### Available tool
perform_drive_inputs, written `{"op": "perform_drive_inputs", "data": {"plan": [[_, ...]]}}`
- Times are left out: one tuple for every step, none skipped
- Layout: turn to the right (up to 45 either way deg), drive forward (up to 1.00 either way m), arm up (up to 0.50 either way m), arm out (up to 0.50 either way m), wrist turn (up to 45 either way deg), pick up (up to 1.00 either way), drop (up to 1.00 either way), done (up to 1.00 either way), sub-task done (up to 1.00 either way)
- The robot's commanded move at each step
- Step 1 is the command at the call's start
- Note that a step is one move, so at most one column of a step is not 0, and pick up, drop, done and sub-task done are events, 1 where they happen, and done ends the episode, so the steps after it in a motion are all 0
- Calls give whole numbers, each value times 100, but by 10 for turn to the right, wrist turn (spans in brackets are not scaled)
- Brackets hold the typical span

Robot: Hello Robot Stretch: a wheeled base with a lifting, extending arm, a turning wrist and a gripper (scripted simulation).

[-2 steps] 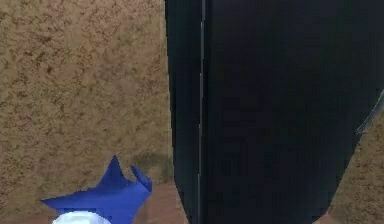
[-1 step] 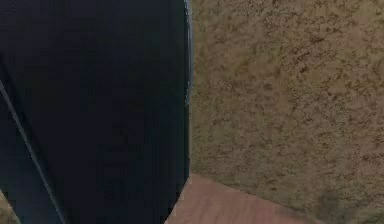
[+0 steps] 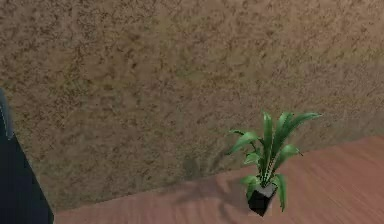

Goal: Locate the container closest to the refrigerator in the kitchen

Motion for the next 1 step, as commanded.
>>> {"op": "perform_drive_inputs", "data": {"plan": [[450,0,0,0,0,0,0,0,0]]}}
